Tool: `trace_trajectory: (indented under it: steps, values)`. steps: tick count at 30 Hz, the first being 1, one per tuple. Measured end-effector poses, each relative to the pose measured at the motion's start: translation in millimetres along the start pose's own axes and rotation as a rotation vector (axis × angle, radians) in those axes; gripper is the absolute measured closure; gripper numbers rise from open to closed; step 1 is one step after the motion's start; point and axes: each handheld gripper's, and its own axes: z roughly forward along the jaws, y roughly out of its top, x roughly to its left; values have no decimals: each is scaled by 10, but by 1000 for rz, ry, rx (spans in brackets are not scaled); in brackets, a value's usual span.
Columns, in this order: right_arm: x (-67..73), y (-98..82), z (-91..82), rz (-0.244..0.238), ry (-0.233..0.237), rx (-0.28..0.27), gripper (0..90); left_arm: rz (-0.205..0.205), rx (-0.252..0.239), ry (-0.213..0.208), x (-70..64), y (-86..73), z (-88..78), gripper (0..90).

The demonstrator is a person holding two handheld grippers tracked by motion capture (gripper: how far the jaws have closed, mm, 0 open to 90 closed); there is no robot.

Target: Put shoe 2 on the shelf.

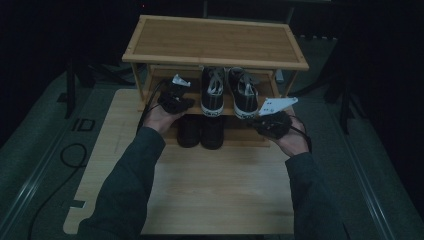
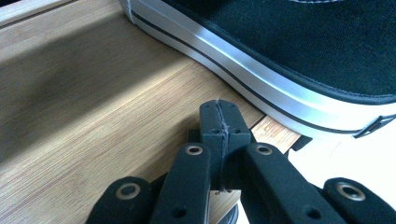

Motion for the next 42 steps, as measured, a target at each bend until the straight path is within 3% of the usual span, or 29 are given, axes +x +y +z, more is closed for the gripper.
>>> trace_trajectory:
  steps: [8,14,32,42]
  values:
    - [26,1,42,1,1,3,900,1,0,-3,0,1,2,900]
    - [86,70,214,-21,19,16,900,1,-1,-3,1,-1,2,900]
    - [109,147,361,-46,13,53,900,1,0,0,-1,-1,0,900]
    - [79,153,409,-32,0,56,900,2,-2,-2,1,-4,0,900]
